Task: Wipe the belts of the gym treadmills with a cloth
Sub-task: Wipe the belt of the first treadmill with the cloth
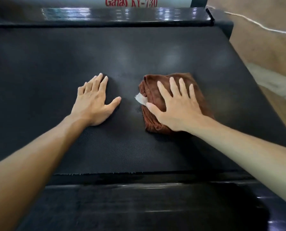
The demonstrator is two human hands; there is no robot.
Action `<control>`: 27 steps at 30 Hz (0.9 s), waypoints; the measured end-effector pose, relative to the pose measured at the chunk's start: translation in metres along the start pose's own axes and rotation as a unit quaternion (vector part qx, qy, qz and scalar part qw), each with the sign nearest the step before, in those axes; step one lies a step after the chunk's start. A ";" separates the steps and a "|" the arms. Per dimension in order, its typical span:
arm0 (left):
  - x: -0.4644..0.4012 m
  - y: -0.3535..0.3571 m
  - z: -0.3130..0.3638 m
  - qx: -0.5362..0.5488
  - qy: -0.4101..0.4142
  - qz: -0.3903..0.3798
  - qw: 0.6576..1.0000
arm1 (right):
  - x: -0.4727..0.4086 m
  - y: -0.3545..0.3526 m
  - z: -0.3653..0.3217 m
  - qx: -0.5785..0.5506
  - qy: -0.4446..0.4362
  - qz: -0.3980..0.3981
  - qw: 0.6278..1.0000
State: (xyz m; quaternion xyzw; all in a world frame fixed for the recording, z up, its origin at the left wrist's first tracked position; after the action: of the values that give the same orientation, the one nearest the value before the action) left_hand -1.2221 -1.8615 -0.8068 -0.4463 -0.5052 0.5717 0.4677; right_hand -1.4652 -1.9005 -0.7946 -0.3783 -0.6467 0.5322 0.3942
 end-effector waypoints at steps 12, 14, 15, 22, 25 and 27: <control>-0.006 0.000 -0.005 -0.008 0.000 0.011 1.000 | -0.126 -0.007 -0.043 0.026 -0.052 0.011 0.998; -0.006 0.000 -0.005 -0.008 -0.001 0.012 1.000 | -0.091 -0.005 -0.041 0.027 -0.089 0.017 0.995; -0.006 0.001 -0.005 -0.009 -0.001 0.011 1.000 | -0.075 -0.003 -0.031 0.024 -0.087 0.018 0.996; -0.004 0.003 -0.004 -0.011 0.001 0.004 1.000 | -0.145 -0.024 0.015 0.013 0.136 0.008 0.991; -0.008 0.002 -0.006 -0.010 0.002 0.006 1.000 | -0.183 -0.019 -0.034 0.006 0.052 0.015 0.999; -0.009 0.002 -0.006 -0.007 0.003 0.004 1.000 | -0.168 -0.013 -0.059 0.010 -0.045 0.012 0.999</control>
State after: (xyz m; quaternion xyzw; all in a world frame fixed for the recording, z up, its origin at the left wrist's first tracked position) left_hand -1.2153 -1.8696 -0.8093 -0.4528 -0.5062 0.5688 0.4639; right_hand -1.3450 -2.0318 -0.7926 -0.3578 -0.6542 0.5597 0.3615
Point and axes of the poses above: each hand's wrist, its own x-axis away from the middle knuckle, its own y-axis out of the palm, z = x × y, the point moved 8 cm from there along -x, towards the middle knuckle, and after that the axes turned 2 degrees about -x, right-handed, at the moved point
